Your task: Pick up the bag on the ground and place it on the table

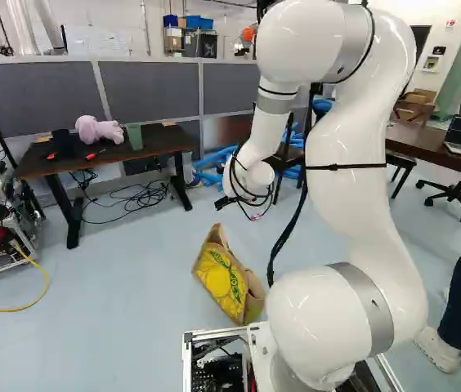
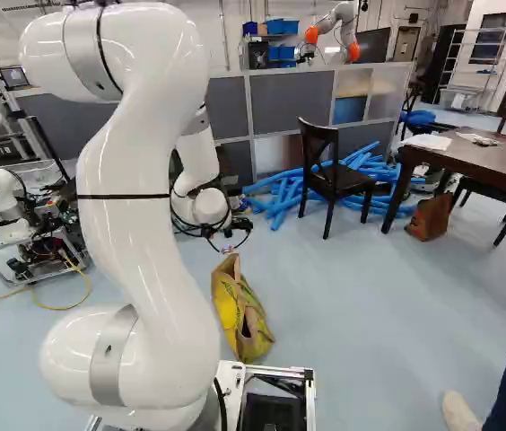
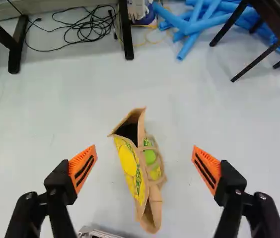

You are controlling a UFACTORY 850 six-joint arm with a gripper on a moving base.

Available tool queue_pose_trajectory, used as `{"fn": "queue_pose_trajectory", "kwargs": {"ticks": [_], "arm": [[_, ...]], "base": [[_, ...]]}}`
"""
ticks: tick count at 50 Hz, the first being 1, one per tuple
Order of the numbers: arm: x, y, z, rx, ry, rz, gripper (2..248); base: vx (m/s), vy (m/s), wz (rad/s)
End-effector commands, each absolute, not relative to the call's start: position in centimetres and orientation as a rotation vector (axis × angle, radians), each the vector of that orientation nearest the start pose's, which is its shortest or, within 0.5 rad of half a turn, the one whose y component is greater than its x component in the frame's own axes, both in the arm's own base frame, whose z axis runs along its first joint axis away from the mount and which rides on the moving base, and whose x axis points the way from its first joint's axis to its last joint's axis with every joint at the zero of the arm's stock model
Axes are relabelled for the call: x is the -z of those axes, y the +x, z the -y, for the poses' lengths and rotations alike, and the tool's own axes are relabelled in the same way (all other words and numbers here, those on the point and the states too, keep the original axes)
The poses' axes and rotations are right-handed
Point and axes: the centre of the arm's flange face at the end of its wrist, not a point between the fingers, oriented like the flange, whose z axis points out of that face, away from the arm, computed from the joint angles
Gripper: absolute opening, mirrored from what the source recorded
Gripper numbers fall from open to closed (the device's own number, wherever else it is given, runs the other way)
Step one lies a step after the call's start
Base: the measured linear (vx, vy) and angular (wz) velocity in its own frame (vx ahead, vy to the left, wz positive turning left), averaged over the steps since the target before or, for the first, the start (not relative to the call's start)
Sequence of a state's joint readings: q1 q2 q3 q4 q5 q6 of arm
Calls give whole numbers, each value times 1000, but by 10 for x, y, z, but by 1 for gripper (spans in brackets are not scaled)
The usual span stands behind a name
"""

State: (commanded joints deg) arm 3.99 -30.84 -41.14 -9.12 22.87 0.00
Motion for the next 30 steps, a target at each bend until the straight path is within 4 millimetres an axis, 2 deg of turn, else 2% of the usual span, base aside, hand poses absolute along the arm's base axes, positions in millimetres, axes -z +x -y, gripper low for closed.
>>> {"fn": "queue_pose_trajectory", "kwargs": {"ticks": [30], "arm": [[-184,505,-40,707,-3012,354,247]], "base": [[0,0,0]]}}
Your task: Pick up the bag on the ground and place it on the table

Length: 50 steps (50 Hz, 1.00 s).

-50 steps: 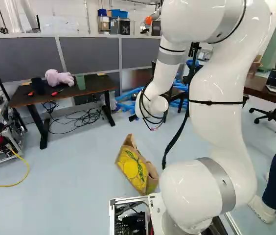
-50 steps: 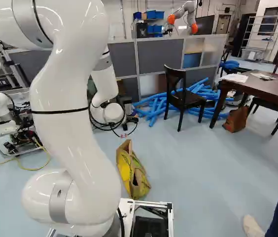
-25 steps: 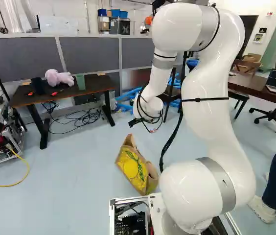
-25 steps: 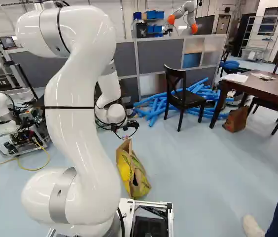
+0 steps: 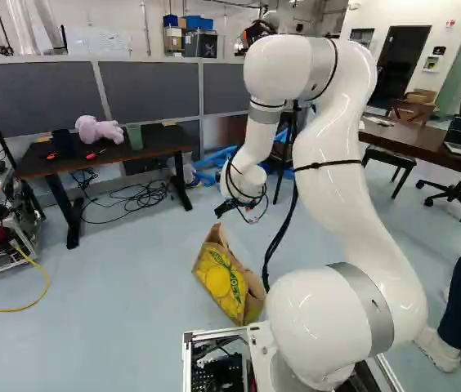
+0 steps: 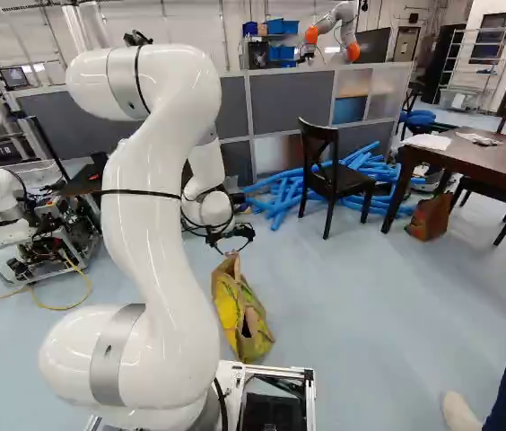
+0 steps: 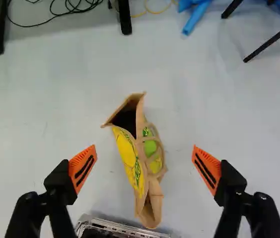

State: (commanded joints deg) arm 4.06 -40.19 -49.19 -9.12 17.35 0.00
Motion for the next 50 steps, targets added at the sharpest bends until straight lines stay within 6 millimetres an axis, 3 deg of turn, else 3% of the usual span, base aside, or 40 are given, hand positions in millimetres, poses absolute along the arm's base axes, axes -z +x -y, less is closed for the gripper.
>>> {"fn": "queue_pose_trajectory", "kwargs": {"ticks": [50], "arm": [[-106,529,-52,405,-3075,394,247]], "base": [[0,0,0]]}}
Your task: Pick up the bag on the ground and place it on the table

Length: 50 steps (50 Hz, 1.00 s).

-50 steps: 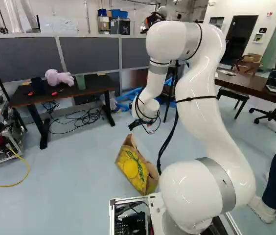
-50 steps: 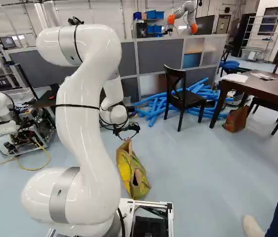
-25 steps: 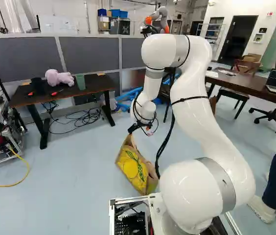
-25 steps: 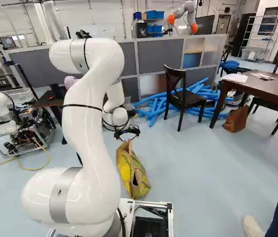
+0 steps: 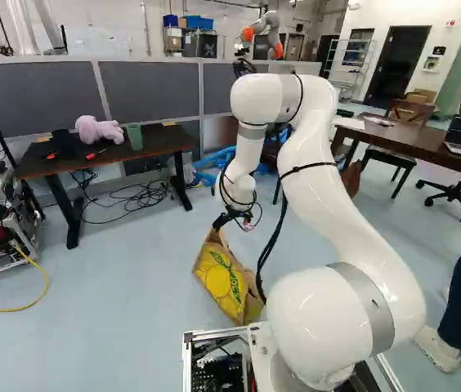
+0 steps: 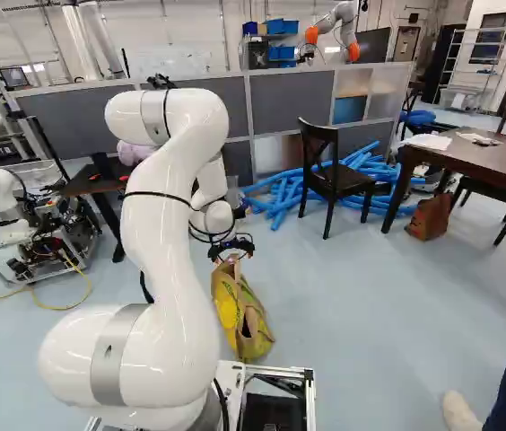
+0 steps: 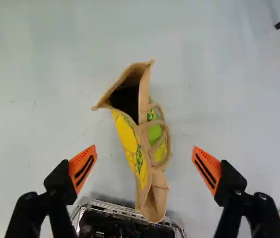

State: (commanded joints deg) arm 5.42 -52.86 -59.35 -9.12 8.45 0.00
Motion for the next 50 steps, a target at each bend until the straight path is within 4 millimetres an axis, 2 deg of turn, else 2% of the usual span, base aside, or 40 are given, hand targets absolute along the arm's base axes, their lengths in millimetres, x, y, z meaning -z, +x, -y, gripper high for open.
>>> {"fn": "queue_pose_trajectory", "kwargs": {"ticks": [38,50], "arm": [[-48,546,-52,287,-3084,472,247],[-30,548,-52,270,-3067,619,247]], "base": [[0,0,0],[0,0,0]]}}
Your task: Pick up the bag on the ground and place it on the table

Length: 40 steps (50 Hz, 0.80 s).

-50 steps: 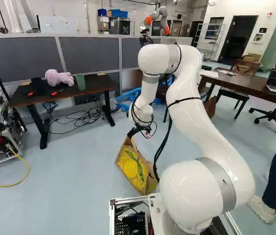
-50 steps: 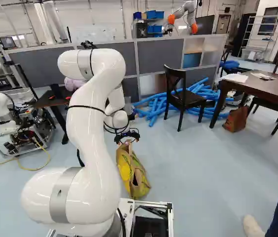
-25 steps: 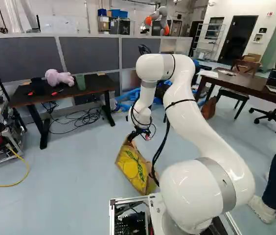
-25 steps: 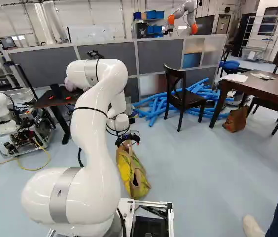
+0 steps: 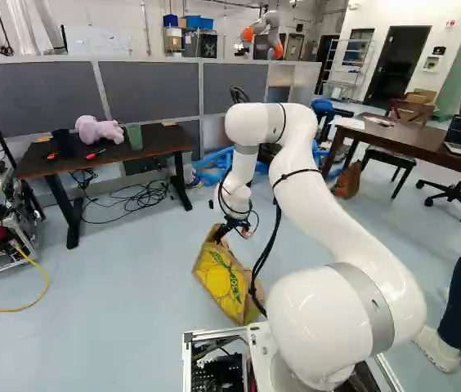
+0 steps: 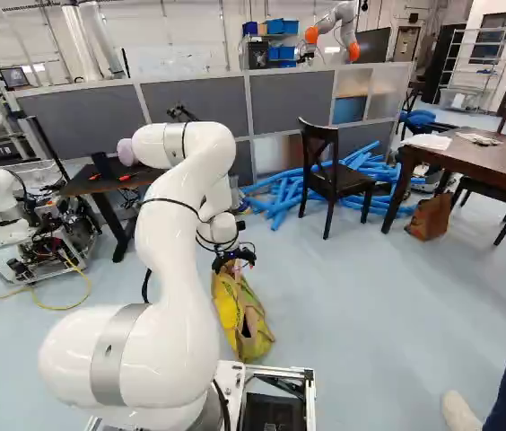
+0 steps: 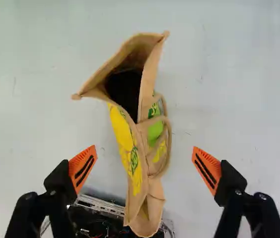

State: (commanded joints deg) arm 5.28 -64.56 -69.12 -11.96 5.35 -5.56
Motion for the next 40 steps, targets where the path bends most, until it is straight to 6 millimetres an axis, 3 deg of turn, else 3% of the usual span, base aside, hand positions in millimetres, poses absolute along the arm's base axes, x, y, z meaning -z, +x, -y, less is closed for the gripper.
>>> {"fn": "queue_pose_trajectory", "kwargs": {"ticks": [23,40], "arm": [[4,552,-53,241,-2991,978,247],[30,554,-53,222,-2979,1017,247]], "base": [[0,0,0],[0,0,0]]}}
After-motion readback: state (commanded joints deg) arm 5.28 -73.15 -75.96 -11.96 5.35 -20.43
